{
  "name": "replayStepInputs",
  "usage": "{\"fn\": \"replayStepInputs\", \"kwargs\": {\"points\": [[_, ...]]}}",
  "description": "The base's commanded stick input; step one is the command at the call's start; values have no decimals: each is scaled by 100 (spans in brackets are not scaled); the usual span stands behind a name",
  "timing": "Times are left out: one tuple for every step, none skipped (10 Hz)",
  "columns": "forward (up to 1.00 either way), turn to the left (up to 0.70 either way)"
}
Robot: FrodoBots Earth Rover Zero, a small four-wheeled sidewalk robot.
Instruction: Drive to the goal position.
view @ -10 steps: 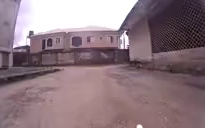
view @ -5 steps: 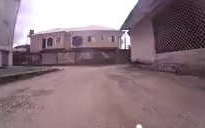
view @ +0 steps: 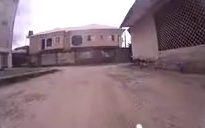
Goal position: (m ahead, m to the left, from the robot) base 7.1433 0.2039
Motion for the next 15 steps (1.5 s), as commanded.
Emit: {"fn": "replayStepInputs", "kwargs": {"points": [[50,55],[50,30],[50,7],[50,7],[50,7],[50,7],[50,7],[50,7],[50,7],[50,7],[50,7],[50,7],[50,7],[50,7],[50,7]]}}
